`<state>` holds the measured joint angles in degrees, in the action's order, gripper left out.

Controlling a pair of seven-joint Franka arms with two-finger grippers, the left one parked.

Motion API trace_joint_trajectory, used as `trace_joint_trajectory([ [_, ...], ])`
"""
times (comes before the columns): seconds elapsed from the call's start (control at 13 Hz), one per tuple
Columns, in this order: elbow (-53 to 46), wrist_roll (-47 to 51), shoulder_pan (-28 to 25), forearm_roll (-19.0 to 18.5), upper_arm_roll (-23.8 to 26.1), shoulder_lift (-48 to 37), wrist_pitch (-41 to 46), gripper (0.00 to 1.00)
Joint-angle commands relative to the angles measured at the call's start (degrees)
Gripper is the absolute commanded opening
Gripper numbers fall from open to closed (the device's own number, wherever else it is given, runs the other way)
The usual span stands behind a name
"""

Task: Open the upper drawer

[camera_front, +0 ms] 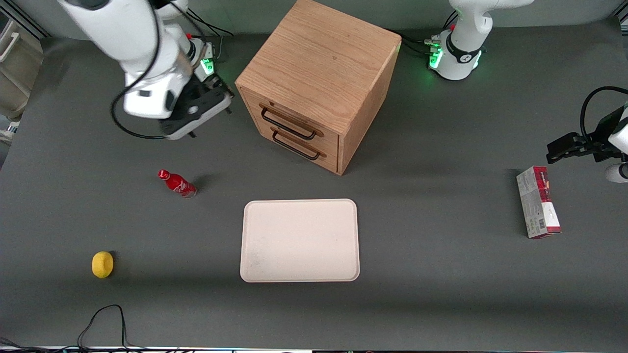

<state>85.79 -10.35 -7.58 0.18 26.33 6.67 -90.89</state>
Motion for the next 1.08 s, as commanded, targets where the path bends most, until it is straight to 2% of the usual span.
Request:
trace_joint_trajectory([
  [0.0, -4.32, -6.17, 0.29, -0.72, 3.63, 3.88, 1.94, 1.0],
  [0.38, -4.14, -6.79, 0.11, -0.1, 6.71, 6.51, 1.94, 1.0],
  [0.69, -3.97, -9.41, -0.51, 0.08, 8.03, 11.77, 1.94, 1.0],
  [0.77, -3.97, -11.34, -0.51, 0.69, 8.12, 13.7, 1.86, 1.0],
  [0.92, -3.88, -13.02, -0.33, 4.72, 7.95, 16.26, 1.24, 1.0],
  [1.0, -3.88, -13.81, -0.33, 4.83, 7.95, 17.14, 0.63, 1.0],
])
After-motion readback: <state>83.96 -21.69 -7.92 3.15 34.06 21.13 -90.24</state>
